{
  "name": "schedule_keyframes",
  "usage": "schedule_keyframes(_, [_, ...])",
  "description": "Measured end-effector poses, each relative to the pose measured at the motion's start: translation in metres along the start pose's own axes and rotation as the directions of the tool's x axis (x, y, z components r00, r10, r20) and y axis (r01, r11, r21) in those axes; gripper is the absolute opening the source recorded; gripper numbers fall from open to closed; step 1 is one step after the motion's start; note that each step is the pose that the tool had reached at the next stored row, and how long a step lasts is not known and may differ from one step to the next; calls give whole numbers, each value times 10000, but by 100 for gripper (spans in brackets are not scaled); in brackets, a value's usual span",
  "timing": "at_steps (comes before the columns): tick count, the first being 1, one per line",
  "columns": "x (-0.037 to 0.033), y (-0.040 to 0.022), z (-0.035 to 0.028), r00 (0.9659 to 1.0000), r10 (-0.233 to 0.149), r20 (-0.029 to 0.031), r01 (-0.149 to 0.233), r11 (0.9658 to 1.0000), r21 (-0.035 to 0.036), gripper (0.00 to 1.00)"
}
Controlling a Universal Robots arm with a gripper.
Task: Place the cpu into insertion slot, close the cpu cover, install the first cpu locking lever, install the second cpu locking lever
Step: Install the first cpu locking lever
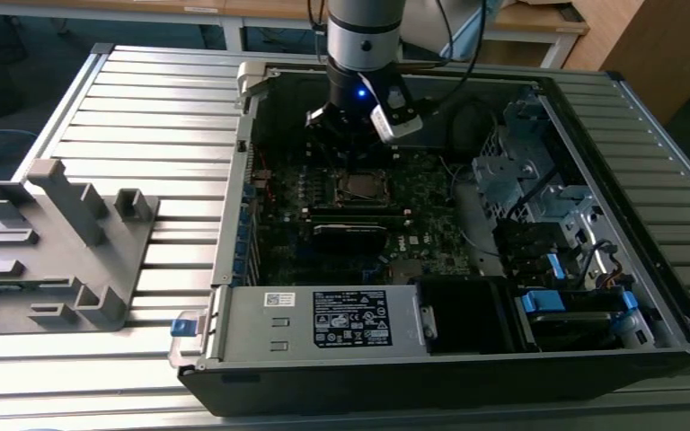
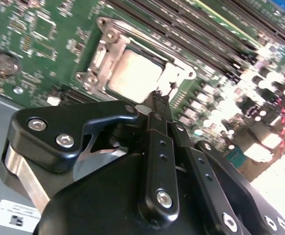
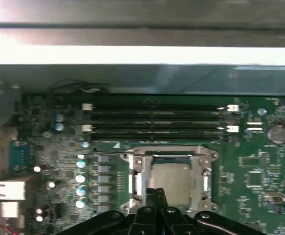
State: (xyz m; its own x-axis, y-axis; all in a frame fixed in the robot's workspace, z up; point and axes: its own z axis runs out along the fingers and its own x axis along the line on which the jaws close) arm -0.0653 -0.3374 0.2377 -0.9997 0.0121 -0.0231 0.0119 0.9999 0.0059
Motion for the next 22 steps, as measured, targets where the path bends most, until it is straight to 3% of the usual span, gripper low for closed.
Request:
schedule_keyframes(3, [87, -1, 1, 10000, 0, 3, 0, 10000, -2, 11])
schedule_keyframes(5, [110, -1, 1, 10000, 1, 4, -1, 10000, -2, 11])
schedule_keyframes(13, [110, -1, -49, 10000, 0, 5, 0, 10000, -8, 11])
schedule_keyframes(22, [110, -1, -62, 10000, 0, 3, 0, 10000, -10, 11])
